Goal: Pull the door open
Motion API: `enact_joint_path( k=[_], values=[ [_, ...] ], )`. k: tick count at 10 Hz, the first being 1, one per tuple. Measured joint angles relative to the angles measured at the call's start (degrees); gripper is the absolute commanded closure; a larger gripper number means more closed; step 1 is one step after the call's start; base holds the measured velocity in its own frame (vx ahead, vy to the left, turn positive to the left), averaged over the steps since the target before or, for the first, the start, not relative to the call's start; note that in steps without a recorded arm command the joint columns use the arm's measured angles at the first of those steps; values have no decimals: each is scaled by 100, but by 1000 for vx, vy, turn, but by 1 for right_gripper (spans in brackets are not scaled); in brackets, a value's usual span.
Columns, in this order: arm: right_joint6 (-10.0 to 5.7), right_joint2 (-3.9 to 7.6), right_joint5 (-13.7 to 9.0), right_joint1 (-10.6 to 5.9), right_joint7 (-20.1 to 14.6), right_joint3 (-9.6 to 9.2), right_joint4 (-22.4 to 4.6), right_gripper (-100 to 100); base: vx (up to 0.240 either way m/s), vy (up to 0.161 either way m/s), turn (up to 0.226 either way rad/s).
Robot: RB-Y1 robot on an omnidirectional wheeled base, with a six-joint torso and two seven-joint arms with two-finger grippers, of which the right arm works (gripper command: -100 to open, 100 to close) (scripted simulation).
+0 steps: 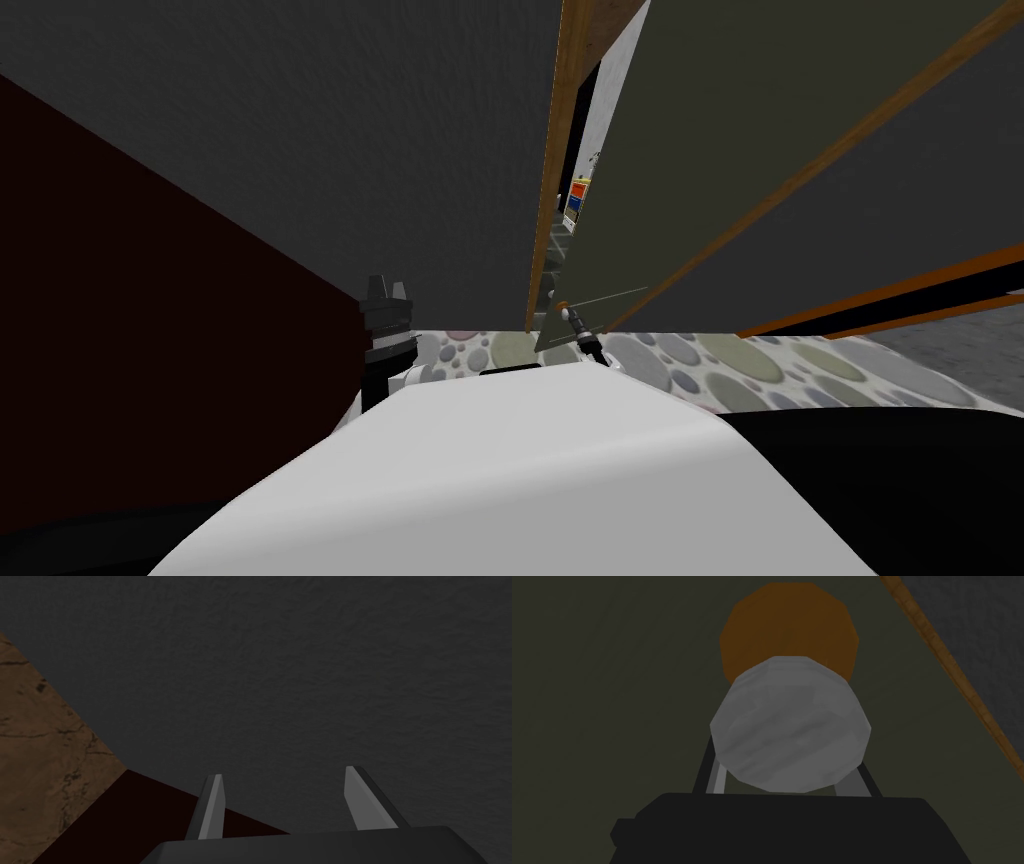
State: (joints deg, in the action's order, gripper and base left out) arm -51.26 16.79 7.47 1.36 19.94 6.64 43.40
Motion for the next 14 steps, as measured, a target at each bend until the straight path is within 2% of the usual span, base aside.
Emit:
enact_joint_path(
  k=[3, 4, 7, 8, 9, 10, 13, 14],
  values=[
    [25, 11, -98, 52, -432, -31, 45, 100, -35, -35, 67],
    [-7, -4, -121, -11, -533, -31, -49, 100, -31, -29, 66],
    [-14, -3, -212, 53, -908, -55, -7, 100, -29, -22, 38],
    [26, 12, -230, 70, -1031, -67, 41, 100, -35, -20, 75],
    [22, 30, -267, 54, -1185, -73, 1, 100, -48, -43, 90],
    [-61, 29, -320, -30, -1333, -75, -170, 100, -38, -33, 46],
    [33, -3, -345, 95, -1518, -92, 37, 100, -12, -5, 19],
    [10, 16, -379, 91, -1632, -94, 0, 100, -23, -21, 37]
  ],
)
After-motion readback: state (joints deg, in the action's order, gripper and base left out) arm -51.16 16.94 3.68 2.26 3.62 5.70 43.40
